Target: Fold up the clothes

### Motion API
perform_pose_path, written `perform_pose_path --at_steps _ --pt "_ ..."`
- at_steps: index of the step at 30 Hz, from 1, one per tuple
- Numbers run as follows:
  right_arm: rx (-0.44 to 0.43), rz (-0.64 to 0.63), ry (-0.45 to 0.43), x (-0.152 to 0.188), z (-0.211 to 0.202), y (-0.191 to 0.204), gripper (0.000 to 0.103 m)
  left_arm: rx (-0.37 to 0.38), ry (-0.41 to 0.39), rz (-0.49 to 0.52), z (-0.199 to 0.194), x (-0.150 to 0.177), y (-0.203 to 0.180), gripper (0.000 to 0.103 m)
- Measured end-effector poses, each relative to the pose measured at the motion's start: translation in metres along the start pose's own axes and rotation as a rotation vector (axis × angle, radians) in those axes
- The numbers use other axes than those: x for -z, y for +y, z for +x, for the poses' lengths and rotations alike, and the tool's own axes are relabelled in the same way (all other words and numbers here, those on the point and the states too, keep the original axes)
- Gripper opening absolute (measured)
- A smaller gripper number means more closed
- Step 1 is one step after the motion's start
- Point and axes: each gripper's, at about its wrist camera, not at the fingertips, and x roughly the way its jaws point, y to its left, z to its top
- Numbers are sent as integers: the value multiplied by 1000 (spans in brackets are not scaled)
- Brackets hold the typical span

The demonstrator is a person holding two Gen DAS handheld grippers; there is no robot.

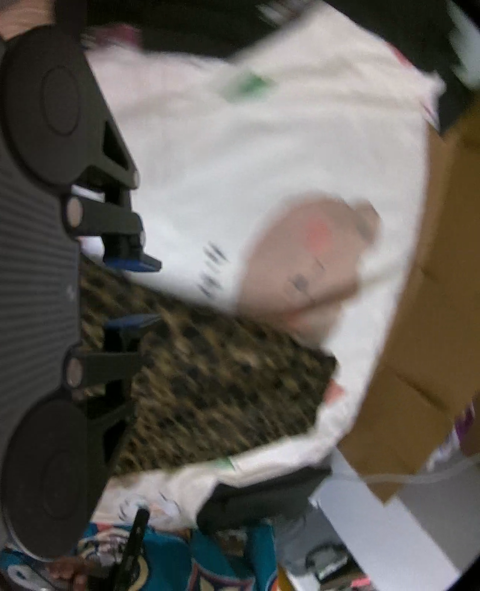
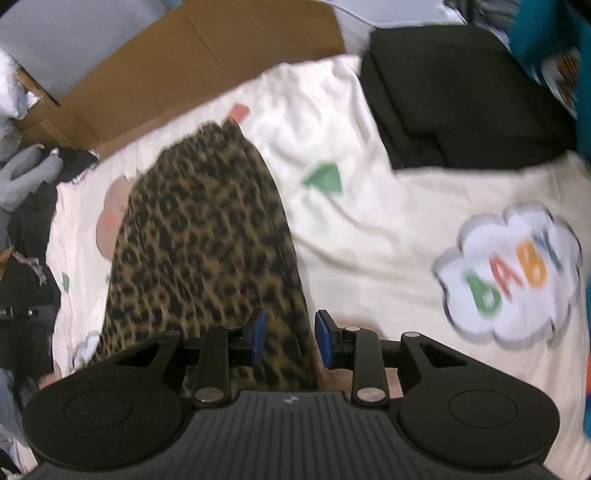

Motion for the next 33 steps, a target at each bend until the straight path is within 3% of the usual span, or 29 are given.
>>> perform_pose_path --at_steps 5,8,13,20,27,33 --pt "-18 -41 -49 -37 25 17 32 50 -48 73 36 -44 -38 21" --pt "-28 -66 -79 -59 41 27 42 61 -59 93 61 -61 -56 21" --pt "-56 -111 -102 -77 64 35 44 85 -100 120 82 -75 -73 21" --pt "-117 -26 -122 -90 91 22 44 66 -119 188 121 -87 -85 21" --pt "-140 -26 -73 -76 117 14 44 51 -115 106 144 -75 -71 18" --pt "-171 -78 -140 -80 98 21 44 44 -120 50 156 -66 -62 16"
